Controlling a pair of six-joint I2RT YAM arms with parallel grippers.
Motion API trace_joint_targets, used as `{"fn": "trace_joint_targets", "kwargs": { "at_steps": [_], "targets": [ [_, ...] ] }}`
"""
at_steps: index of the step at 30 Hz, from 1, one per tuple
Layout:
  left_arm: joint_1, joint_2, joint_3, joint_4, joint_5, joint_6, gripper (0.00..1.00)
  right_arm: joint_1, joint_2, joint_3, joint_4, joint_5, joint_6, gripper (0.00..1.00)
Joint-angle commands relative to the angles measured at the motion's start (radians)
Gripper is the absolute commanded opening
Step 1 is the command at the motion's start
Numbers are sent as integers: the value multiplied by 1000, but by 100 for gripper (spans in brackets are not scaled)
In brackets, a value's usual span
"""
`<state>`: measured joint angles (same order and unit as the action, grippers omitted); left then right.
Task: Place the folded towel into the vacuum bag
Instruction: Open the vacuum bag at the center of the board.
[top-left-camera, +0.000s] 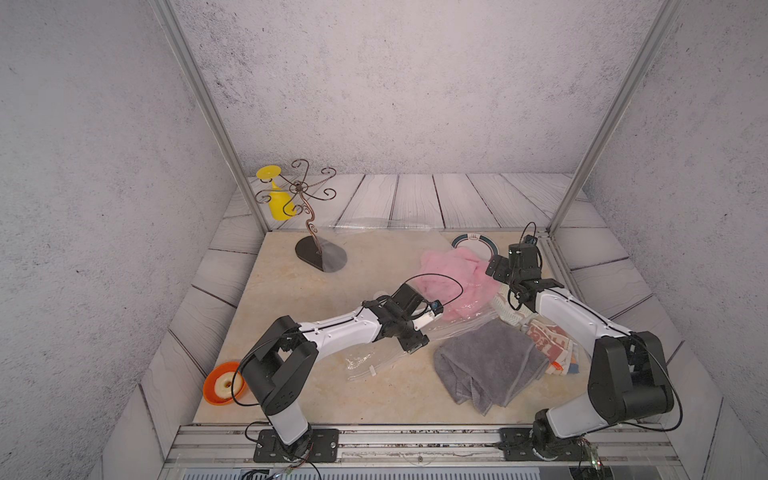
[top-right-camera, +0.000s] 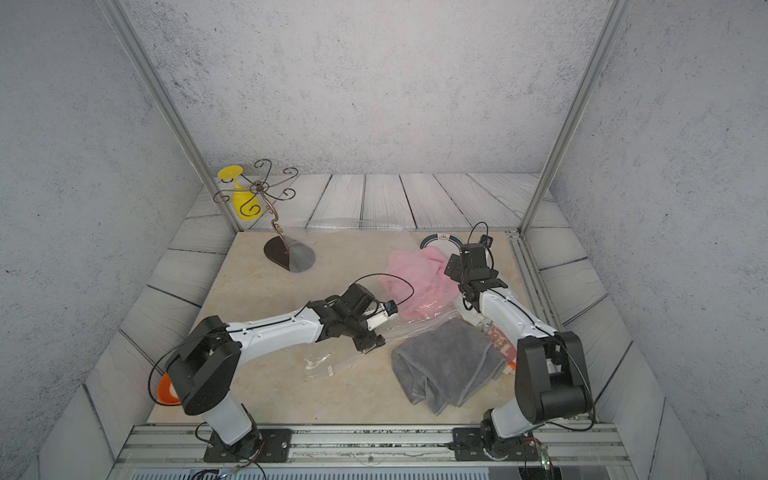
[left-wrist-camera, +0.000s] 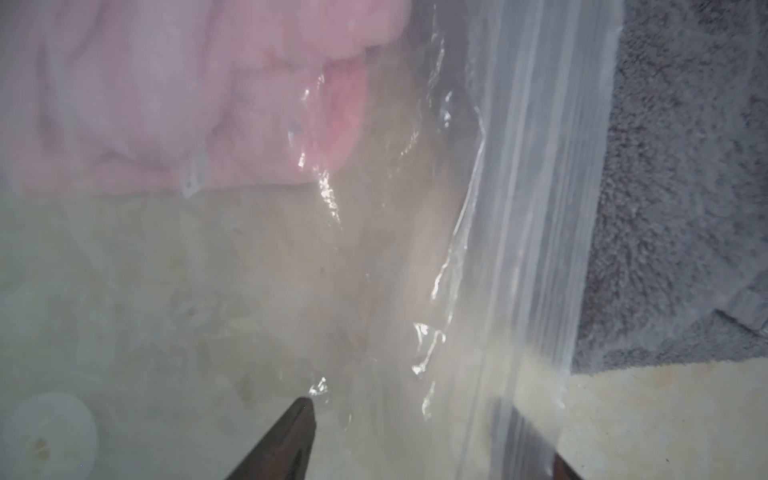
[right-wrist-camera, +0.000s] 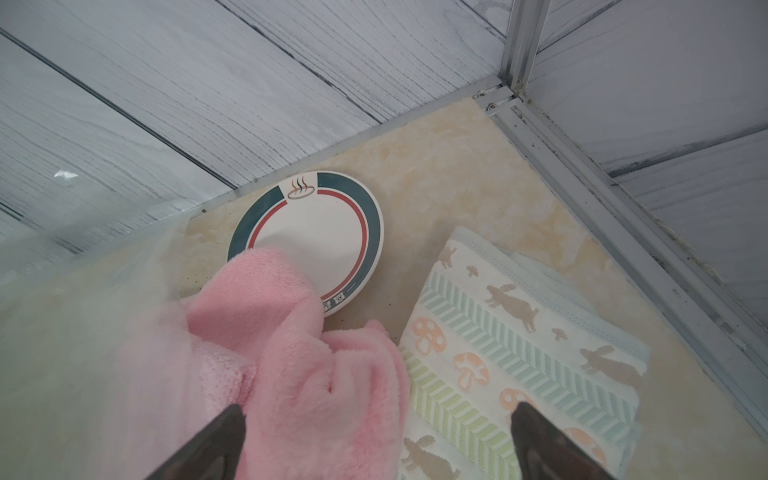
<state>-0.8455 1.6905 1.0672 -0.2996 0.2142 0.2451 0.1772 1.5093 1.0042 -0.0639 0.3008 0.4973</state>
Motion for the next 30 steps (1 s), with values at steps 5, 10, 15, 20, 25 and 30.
{"fn": "trace_joint_targets", "kwargs": {
  "at_steps": [5,10,15,20,25,30],
  "targets": [
    [-6,-9,52,-54,17,-3,70,-1,-17,-21,15,36,-6,99],
    [-6,-10,78,-72,6,4,70,-2,-11,-22,19,39,-5,99],
    [-7,43,77,-45,-60,1,65,-2,-11,-19,19,33,-6,99],
    [-10,90,94,-20,-218,-22,43,-1,-10,-16,20,18,-5,99],
    [1,77,124,6,-317,-80,0,-2,-3,-25,33,-15,4,99],
    [104,14,166,20,-214,-212,0,-2,3,-41,49,-58,41,99]
  ]
}}
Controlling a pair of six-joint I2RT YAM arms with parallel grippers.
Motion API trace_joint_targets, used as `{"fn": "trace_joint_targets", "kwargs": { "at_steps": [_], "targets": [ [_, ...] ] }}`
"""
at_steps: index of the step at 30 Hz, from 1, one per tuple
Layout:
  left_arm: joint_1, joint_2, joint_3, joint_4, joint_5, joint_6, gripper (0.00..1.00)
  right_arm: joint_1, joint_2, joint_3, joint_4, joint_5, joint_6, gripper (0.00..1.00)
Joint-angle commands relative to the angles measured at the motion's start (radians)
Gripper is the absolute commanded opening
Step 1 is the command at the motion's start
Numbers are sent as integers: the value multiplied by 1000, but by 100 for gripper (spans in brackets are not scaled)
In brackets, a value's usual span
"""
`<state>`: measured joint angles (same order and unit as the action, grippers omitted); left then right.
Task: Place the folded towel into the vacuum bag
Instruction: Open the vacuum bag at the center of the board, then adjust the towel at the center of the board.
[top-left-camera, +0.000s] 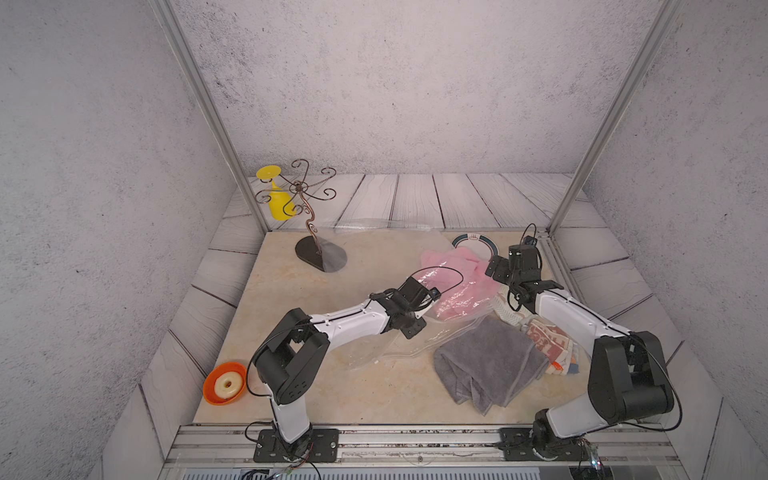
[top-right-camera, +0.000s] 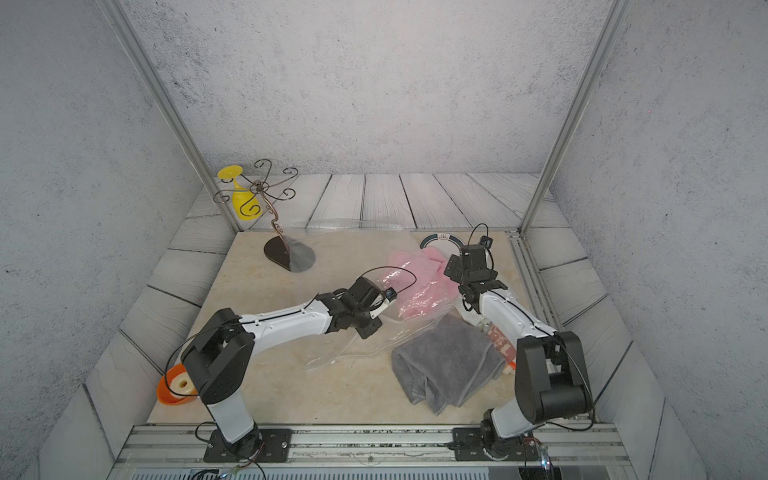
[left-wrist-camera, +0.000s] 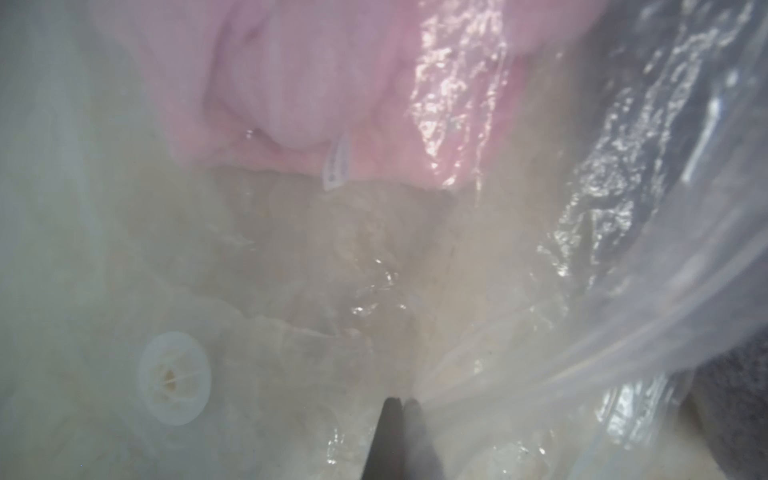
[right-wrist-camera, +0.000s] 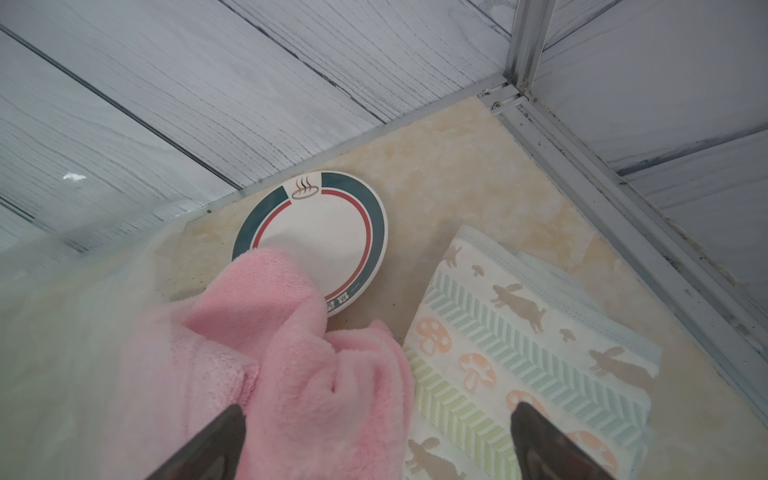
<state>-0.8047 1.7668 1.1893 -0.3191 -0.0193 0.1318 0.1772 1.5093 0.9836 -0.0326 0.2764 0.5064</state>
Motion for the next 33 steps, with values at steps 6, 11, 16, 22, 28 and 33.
{"fn": "trace_joint_targets", "kwargs": {
  "at_steps": [6,11,16,22,28,33],
  "targets": [
    [193,-97,58,95,94,-252,0,-2,48,-24,12,-125,180,99],
    [233,-101,66,85,18,-338,0,2,69,-26,29,-204,247,97],
    [266,-125,40,72,28,-402,0,12,40,-25,1,-273,246,94],
    [275,-132,12,76,-12,-413,0,27,38,-64,73,-443,278,73],
    [297,-93,53,54,6,-437,0,54,117,3,122,-516,280,58],
    [298,-92,47,51,8,-437,0,60,199,64,133,-511,310,55]
  ]
}}
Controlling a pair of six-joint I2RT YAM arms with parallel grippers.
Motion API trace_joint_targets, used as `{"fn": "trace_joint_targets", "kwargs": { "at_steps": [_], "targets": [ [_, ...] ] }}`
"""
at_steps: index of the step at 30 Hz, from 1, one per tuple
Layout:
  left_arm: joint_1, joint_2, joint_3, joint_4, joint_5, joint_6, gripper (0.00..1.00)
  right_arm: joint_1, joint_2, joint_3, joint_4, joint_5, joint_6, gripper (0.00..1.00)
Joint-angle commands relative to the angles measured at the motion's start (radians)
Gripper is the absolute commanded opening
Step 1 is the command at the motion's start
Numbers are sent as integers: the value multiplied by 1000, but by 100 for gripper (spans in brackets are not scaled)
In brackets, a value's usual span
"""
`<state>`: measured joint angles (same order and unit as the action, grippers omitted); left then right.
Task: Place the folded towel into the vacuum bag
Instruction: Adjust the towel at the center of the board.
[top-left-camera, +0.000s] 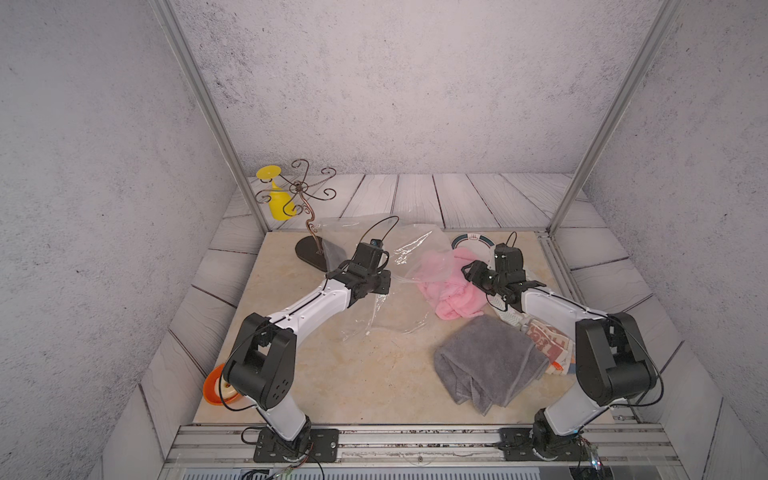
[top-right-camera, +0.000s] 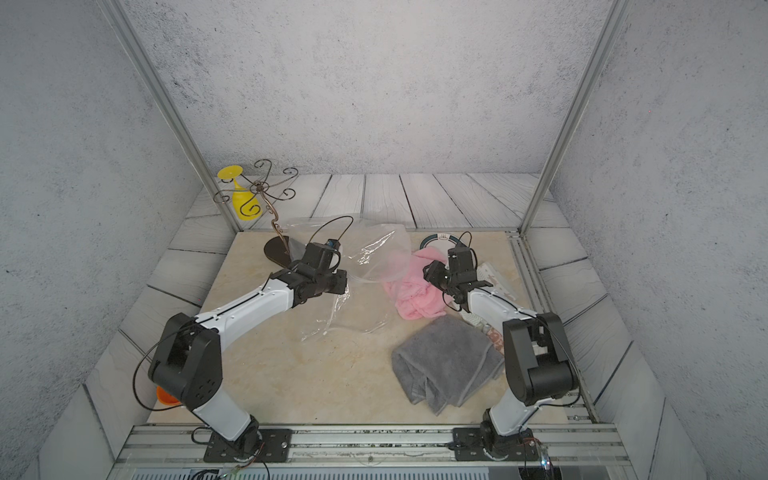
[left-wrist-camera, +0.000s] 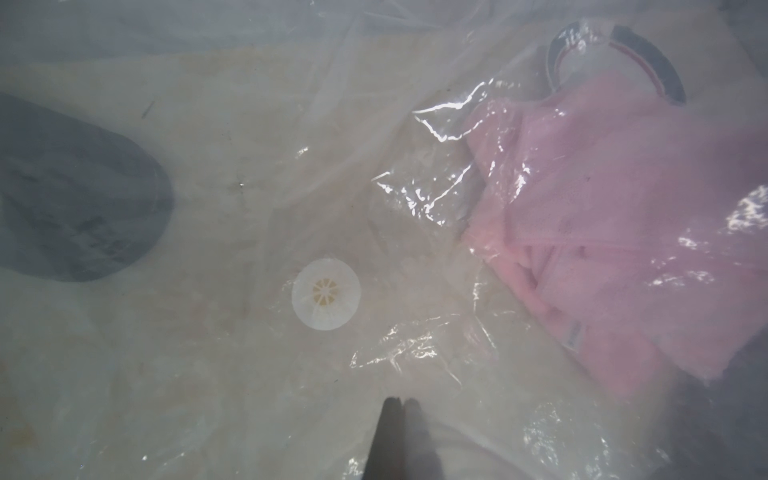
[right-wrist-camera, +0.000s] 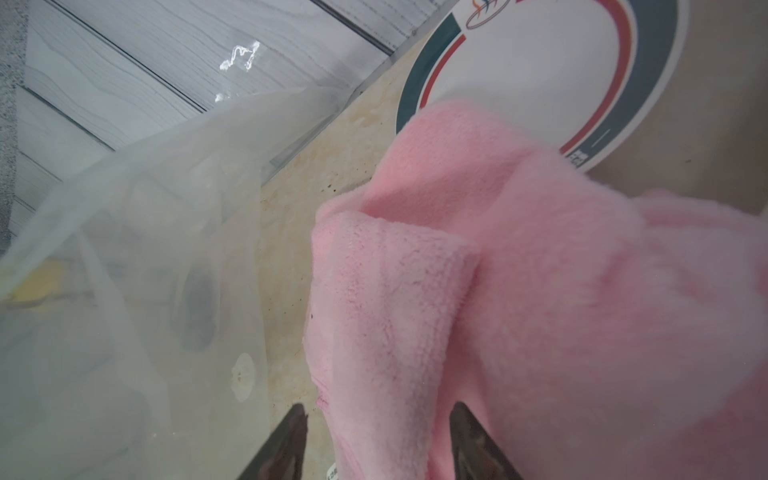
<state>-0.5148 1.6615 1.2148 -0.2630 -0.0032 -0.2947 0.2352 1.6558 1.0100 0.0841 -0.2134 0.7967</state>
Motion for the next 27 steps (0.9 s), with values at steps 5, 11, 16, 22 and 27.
{"fn": "trace_joint_targets", "kwargs": {
  "at_steps": [5,11,16,22,27],
  "targets": [
    [8,10,19,-13,7,-14,0,3,94,70,2,-2,21,53],
    [8,6,8,-18,11,-7,0,7,140,92,35,-12,28,49],
    [9,3,9,-16,2,-5,0,15,174,115,63,-16,30,44],
    [10,3,6,-15,5,-15,0,20,165,125,57,-14,-8,13],
    [15,4,4,-12,2,-25,0,21,59,107,28,4,-89,0]
  ]
}}
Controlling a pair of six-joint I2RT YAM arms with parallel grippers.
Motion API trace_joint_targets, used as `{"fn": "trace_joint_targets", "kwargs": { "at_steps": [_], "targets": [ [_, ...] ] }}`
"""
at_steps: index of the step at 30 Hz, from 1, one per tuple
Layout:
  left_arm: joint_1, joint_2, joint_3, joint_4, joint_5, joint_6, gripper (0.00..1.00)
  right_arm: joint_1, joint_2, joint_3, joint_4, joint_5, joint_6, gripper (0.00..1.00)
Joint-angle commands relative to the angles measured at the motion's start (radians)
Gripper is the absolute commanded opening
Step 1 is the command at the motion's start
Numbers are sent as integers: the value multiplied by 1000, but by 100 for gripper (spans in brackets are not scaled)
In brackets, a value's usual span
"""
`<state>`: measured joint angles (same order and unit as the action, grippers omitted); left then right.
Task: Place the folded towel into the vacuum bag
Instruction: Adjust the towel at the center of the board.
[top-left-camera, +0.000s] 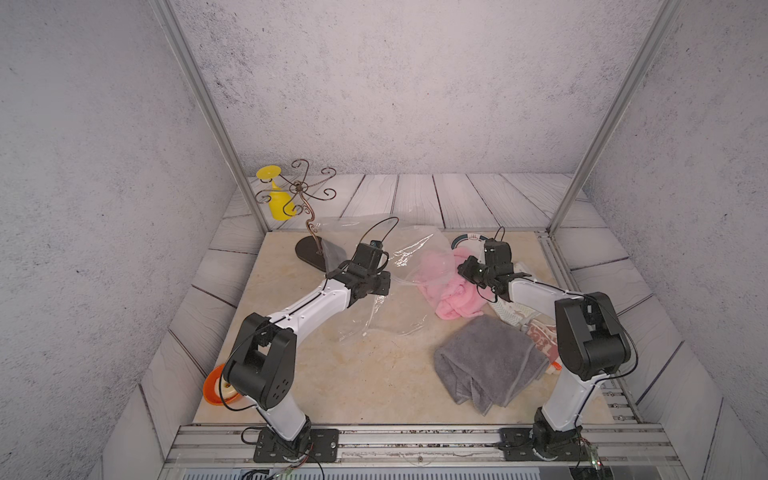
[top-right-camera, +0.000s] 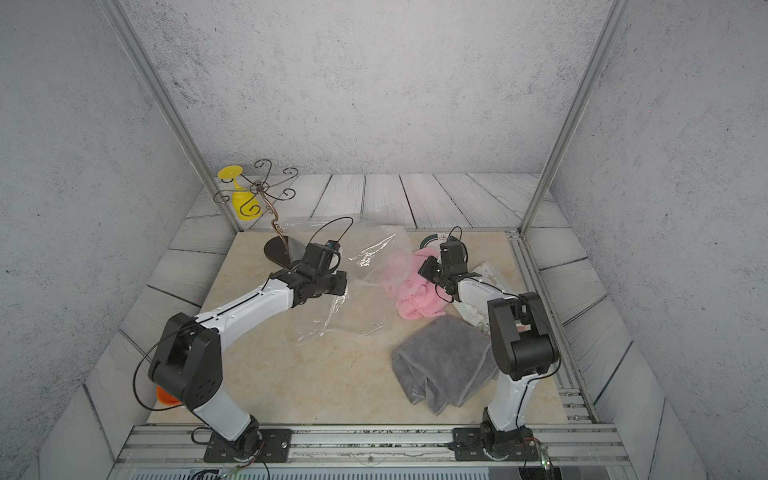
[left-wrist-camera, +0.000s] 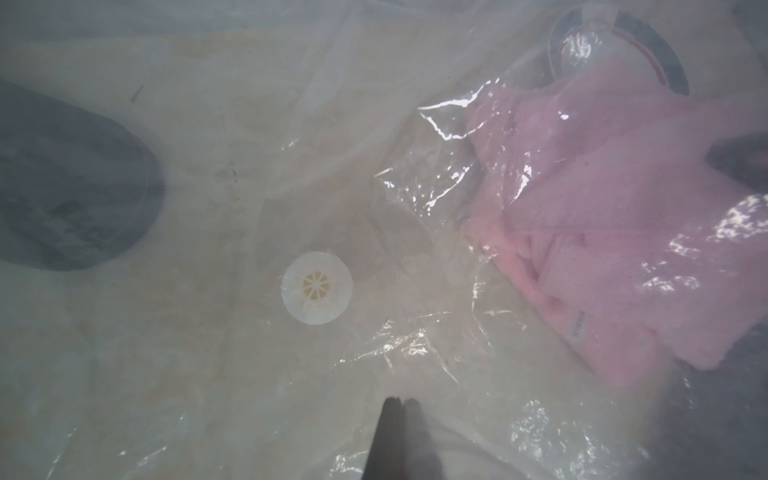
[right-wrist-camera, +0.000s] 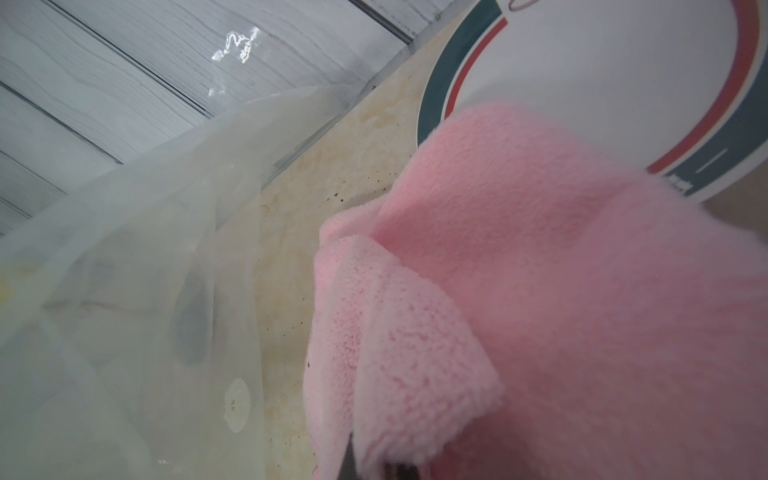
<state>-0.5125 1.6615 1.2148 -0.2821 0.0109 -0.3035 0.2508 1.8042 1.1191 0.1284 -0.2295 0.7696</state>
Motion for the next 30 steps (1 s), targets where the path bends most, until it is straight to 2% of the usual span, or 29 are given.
{"fn": "trace_joint_targets", "kwargs": {
  "at_steps": [1,9,15,18,19,21,23,24,26,30],
  "targets": [
    [15,4,4,7,-11,-20,0,4,-119,-11,-25,36,-77,0],
    [22,22,6,8,16,-30,0,4,-236,-53,-125,185,-139,0],
    [22,32,18,1,24,-31,0,5,-199,-59,-143,93,-137,0],
    [21,35,21,-2,30,-27,0,5,-180,-80,-143,90,-109,3],
    [22,36,22,-3,31,-26,0,5,-174,-89,-139,93,-102,6],
    [21,38,23,-2,32,-26,0,5,-166,-99,-136,94,-89,19],
    [22,42,27,-3,34,-26,0,5,-159,-103,-144,98,-80,37],
    [22,46,28,-4,37,-26,0,5,-157,-106,-146,101,-75,43],
    [22,53,35,-7,44,-26,0,5,-153,-112,-153,108,-69,50],
    [22,64,46,-12,51,-26,0,5,-143,-114,-159,103,-71,52]
  ]
}}
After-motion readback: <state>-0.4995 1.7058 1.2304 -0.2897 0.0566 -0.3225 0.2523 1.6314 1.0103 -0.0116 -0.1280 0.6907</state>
